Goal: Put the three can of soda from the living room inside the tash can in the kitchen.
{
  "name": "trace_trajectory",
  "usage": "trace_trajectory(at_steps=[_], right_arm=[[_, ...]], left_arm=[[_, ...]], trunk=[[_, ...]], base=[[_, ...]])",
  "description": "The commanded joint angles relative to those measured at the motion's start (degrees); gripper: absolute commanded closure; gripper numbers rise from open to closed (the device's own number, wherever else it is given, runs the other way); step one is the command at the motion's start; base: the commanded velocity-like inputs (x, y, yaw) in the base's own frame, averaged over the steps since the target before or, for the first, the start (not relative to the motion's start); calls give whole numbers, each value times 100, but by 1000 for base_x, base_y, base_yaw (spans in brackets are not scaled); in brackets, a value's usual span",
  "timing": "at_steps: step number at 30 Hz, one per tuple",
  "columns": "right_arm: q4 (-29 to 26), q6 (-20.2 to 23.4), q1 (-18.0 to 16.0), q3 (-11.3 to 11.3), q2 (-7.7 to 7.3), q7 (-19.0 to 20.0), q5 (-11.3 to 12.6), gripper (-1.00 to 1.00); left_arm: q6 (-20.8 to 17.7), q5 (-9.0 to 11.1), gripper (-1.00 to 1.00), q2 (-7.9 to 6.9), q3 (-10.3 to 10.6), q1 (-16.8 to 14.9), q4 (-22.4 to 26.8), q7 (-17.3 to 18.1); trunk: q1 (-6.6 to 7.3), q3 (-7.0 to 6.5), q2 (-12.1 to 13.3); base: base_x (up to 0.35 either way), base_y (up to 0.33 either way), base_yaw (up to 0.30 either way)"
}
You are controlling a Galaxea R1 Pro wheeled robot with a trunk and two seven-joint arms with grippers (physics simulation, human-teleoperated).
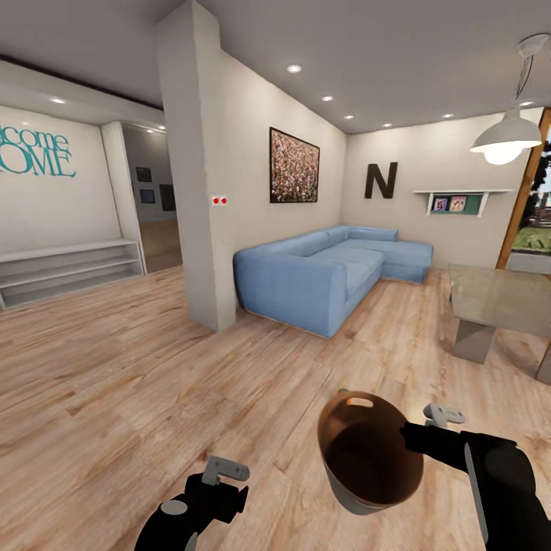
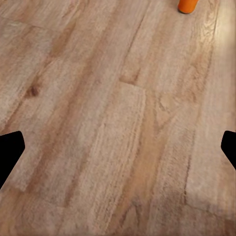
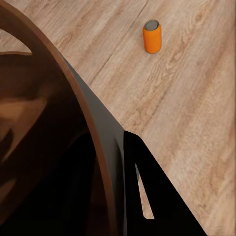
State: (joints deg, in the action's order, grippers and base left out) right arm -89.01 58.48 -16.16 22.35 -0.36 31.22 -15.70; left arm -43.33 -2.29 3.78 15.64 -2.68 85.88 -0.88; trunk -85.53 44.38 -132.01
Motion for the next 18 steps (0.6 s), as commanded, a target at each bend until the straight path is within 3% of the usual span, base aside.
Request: trace_trajectory(at_steps=[1, 18], right_arm=[[-2, 17, -2, -3, 0, 7, 163, 100], [-2, 9, -2, -2, 0, 4, 164, 100]], left_arm=[[0, -1, -100, 0, 0, 2, -1, 0], [0, 1, -100, 0, 7, 2, -1, 1]], trunk=[[0, -1, 0], [0, -1, 0]], base=[[0, 0, -15], [0, 0, -1]])
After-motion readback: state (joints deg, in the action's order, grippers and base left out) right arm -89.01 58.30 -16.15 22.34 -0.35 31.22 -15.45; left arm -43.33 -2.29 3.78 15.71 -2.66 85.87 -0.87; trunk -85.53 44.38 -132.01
